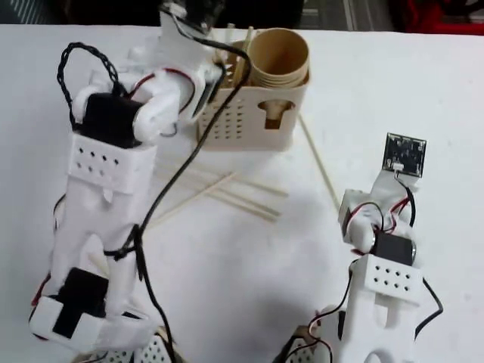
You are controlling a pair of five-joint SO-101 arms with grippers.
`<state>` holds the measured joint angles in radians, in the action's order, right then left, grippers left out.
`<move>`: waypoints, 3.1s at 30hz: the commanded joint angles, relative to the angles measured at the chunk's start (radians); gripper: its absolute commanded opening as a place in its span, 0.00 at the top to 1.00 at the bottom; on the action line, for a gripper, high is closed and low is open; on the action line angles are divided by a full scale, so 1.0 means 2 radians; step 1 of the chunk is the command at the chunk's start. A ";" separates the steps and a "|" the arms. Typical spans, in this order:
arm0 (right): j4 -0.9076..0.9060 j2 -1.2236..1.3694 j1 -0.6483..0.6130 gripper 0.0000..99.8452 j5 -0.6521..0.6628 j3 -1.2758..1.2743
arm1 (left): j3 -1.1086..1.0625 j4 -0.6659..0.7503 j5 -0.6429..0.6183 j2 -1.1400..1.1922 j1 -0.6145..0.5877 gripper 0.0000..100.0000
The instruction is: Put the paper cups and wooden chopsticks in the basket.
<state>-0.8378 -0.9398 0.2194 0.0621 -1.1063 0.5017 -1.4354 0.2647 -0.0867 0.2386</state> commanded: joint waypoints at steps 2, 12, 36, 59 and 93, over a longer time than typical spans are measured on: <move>0.007 -0.005 0.006 0.98 -0.002 0.002 | 0.021 -0.081 0.017 -0.025 -0.008 0.85; 0.007 -0.004 0.003 0.98 -0.002 0.001 | -0.002 -0.147 -0.024 -0.030 -0.069 0.76; 0.011 -0.007 0.003 0.98 -0.002 -0.005 | -0.488 0.142 0.219 -0.130 -0.049 0.76; 0.011 -0.009 0.005 0.98 -0.002 -0.003 | -0.275 0.143 0.358 0.242 -0.011 0.76; 0.011 -0.009 0.006 0.98 -0.002 -0.003 | -0.247 -0.035 0.357 0.270 0.051 0.98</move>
<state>-0.8316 -0.9398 0.2194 0.0621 -1.1231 -0.0292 -1.5014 0.9797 0.4687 0.3307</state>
